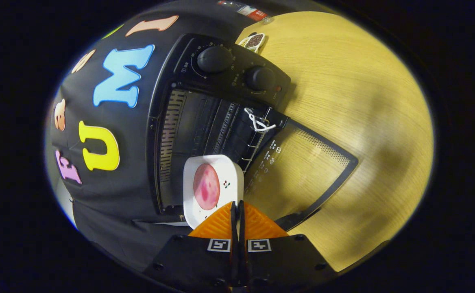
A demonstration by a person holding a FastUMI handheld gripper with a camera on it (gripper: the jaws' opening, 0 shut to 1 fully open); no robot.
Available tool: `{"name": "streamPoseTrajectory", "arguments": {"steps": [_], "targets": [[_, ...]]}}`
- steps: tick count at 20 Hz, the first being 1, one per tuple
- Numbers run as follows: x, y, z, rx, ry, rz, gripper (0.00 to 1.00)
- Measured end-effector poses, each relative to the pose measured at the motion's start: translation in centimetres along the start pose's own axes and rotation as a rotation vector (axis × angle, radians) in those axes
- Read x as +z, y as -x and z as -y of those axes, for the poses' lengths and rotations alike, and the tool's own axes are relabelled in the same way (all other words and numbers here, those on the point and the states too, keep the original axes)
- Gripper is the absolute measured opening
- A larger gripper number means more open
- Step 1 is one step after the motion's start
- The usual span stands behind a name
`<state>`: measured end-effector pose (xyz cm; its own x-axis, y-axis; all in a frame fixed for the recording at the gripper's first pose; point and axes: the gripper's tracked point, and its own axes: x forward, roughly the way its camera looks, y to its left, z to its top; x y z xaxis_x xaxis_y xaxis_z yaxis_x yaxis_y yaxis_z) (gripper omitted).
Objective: Open the toaster oven, put the food inside, and close the toaster oven door.
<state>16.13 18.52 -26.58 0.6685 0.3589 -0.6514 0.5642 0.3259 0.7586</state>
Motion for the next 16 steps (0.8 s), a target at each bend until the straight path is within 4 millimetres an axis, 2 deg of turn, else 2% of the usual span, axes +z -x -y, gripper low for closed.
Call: {"name": "streamPoseTrajectory", "arguments": {"steps": [13,16], "targets": [[2.8,-3.4,-2.5,0.014,-0.179,0.180,0.02],[4.2,-4.0,-2.6,0.005,-0.193,0.256,0.02]]}}
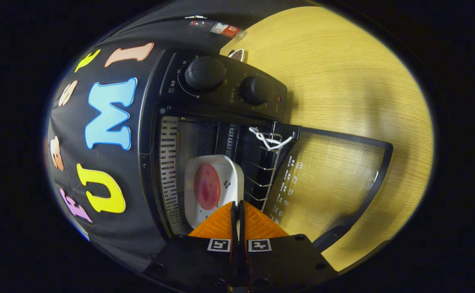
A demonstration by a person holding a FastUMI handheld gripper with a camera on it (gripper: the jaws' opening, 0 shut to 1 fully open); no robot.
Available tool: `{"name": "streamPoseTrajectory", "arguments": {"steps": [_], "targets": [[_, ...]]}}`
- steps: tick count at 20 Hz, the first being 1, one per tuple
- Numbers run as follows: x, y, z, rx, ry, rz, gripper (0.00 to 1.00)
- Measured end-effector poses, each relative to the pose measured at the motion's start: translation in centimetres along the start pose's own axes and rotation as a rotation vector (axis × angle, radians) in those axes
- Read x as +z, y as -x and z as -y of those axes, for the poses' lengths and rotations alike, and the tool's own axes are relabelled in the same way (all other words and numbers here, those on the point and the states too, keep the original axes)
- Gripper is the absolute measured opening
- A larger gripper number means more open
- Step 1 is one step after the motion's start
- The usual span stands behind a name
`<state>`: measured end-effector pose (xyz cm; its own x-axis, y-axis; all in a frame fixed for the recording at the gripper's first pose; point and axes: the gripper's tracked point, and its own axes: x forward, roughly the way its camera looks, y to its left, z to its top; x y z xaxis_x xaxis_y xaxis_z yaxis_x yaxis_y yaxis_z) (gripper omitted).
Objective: Open the toaster oven, put the food inside, and close the toaster oven door.
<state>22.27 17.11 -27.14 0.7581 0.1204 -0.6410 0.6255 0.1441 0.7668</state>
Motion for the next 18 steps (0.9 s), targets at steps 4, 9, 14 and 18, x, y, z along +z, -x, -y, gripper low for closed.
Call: {"name": "streamPoseTrajectory", "arguments": {"steps": [4,9,14,18], "targets": [[0.0,-1.0,-0.4,0.010,-0.052,0.001,0.02],[-0.6,-1.0,-0.1,0.008,-0.025,-0.021,0.10],[-1.4,0.4,-2.0,0.090,0.015,-0.071,0.69],[-1.9,2.3,-1.4,0.083,0.150,-0.104,0.92]]}}
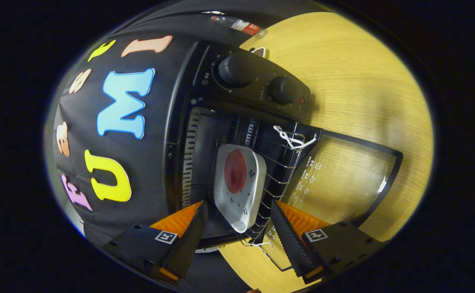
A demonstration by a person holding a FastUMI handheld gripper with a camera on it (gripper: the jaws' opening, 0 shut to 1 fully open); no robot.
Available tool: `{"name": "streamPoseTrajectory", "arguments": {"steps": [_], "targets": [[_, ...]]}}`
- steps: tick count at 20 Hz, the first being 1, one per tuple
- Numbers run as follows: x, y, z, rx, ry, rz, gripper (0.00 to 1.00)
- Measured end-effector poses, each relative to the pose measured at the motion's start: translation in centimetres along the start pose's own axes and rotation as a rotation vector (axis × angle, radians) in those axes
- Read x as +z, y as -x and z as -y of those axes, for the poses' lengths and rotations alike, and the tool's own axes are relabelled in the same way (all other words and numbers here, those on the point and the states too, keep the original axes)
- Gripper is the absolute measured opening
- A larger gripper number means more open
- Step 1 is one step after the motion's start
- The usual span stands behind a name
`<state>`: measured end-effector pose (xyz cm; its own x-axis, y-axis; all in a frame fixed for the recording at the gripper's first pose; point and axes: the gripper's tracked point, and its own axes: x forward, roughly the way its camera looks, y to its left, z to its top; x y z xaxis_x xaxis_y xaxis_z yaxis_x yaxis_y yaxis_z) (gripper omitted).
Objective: Open the toaster oven, put the food inside, and close the toaster oven door.
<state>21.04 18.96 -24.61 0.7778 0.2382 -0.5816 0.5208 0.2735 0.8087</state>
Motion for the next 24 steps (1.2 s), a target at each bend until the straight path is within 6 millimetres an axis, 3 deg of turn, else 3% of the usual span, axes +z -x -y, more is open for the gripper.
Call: {"name": "streamPoseTrajectory", "arguments": {"steps": [1,5,12,19,24], "targets": [[-0.5,0.5,0.2,-0.005,0.025,-0.026,0.97],[-2.4,2.6,0.6,0.010,0.156,-0.096,0.97],[-6.0,6.5,2.9,-0.006,0.494,-0.217,0.97],[-6.5,8.3,6.2,-0.082,0.771,-0.255,0.98],[-7.1,8.6,10.0,-0.191,0.924,-0.332,0.98]]}}
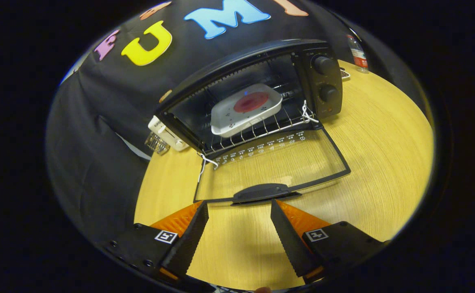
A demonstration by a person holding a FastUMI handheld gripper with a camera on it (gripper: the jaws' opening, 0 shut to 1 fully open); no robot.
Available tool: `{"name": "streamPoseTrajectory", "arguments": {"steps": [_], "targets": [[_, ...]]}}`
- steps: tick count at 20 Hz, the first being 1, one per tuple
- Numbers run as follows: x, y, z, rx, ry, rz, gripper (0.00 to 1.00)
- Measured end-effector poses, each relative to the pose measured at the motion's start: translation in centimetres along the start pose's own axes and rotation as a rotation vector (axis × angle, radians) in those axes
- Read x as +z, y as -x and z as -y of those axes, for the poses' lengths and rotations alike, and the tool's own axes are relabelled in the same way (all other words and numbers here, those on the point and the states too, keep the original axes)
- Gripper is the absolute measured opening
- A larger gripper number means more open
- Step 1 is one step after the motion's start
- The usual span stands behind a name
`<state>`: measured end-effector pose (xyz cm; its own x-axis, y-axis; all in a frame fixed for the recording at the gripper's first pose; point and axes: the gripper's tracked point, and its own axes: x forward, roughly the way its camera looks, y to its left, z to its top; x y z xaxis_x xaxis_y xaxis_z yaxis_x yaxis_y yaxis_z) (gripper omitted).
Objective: Open the toaster oven, put the food inside, and close the toaster oven door.
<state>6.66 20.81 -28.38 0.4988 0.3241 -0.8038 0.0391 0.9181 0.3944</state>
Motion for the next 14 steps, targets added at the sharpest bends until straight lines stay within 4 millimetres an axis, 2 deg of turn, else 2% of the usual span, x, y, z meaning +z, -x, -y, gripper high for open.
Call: {"name": "streamPoseTrajectory", "arguments": {"steps": [3,7,10,14], "targets": [[-1.4,-0.8,1.3,-0.064,0.121,-0.060,0.98],[-1.4,-1.7,3.1,-0.169,0.317,-0.062,0.98],[-1.8,-2.5,3.6,-0.202,0.314,-0.082,0.98],[-1.3,-3.3,4.3,-0.238,0.276,-0.081,0.97]]}}
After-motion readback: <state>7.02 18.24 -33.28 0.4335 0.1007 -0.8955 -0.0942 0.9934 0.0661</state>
